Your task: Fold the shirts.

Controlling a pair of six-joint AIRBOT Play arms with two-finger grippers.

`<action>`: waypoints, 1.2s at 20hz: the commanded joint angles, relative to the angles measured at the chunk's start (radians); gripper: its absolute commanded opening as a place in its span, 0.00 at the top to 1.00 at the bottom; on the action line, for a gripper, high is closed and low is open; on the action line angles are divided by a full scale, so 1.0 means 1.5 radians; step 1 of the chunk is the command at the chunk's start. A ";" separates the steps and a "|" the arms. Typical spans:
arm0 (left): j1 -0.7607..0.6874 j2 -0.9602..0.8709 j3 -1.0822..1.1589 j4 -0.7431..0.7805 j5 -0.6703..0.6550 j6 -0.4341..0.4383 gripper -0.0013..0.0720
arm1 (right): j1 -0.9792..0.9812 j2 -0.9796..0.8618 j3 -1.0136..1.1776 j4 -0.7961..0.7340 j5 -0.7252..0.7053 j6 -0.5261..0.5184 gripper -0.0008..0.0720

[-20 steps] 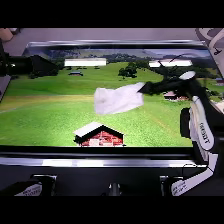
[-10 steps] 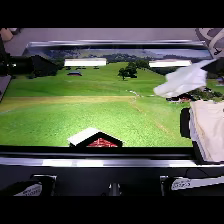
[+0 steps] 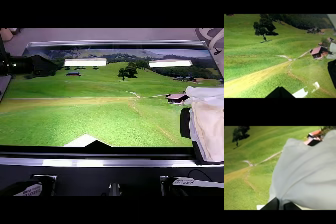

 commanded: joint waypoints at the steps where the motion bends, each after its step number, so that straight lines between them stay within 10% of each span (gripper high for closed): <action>1: 0.001 -0.001 0.000 0.000 0.006 0.012 0.95 | -0.042 0.032 0.001 -0.105 0.049 0.009 0.96; 13: 0.001 -0.001 0.000 0.000 0.013 0.011 0.95 | -0.042 0.180 -0.342 -0.558 0.054 -0.056 0.96; 18: 0.001 -0.001 0.000 0.000 0.013 0.011 0.95 | -0.042 0.182 -0.410 -0.575 -0.007 -0.056 0.96; 19: 0.001 -0.001 0.000 0.000 0.013 0.012 0.95 | -0.042 0.181 -0.410 -0.575 -0.015 -0.056 0.81; 21: 0.001 -0.001 0.000 0.000 0.013 0.012 0.95 | -0.042 0.180 -0.410 -0.572 -0.041 -0.070 0.14; 24: 0.001 -0.001 0.000 0.000 0.013 0.011 0.95 | -0.042 0.180 -0.377 -0.529 -0.094 -0.116 0.05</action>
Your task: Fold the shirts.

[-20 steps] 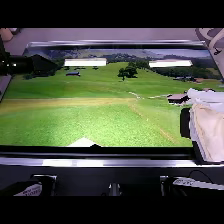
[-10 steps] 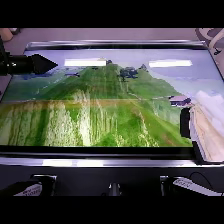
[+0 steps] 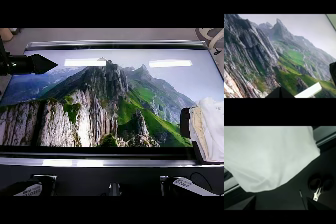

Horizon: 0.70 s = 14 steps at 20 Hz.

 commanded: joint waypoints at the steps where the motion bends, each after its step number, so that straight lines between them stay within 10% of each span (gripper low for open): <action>1: 0.001 -0.001 0.000 -0.007 0.001 -0.003 0.95 | 0.001 0.001 0.040 0.058 -0.087 -0.053 0.05; 4: -0.025 -0.001 0.015 -0.008 0.065 -0.008 0.95 | 0.083 0.001 0.138 0.105 -0.215 -0.110 0.05; 9: -0.200 -0.048 0.111 0.693 0.078 -0.287 0.95 | 0.421 -0.005 0.202 0.099 -0.363 -0.096 0.07; 11: -0.210 -0.087 0.111 0.754 -0.024 -0.322 0.90 | 0.572 -0.034 0.201 0.082 -0.320 -0.021 0.07; 14: -0.203 -0.163 0.095 0.651 -0.246 -0.345 0.00 | 0.717 -0.110 0.199 0.103 -0.200 0.076 0.07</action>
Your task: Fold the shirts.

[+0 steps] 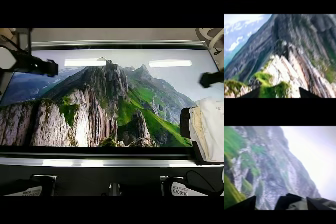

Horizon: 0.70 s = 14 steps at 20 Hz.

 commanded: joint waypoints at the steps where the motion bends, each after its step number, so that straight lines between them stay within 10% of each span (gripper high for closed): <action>1: -0.016 -0.075 -0.024 0.008 -0.230 -0.062 0.00 | 0.178 -0.080 0.005 0.033 0.114 0.085 0.07; 14: -0.047 -0.031 -0.156 -0.051 -0.113 -0.076 0.00 | 0.220 -0.122 0.006 -0.002 0.224 0.076 0.04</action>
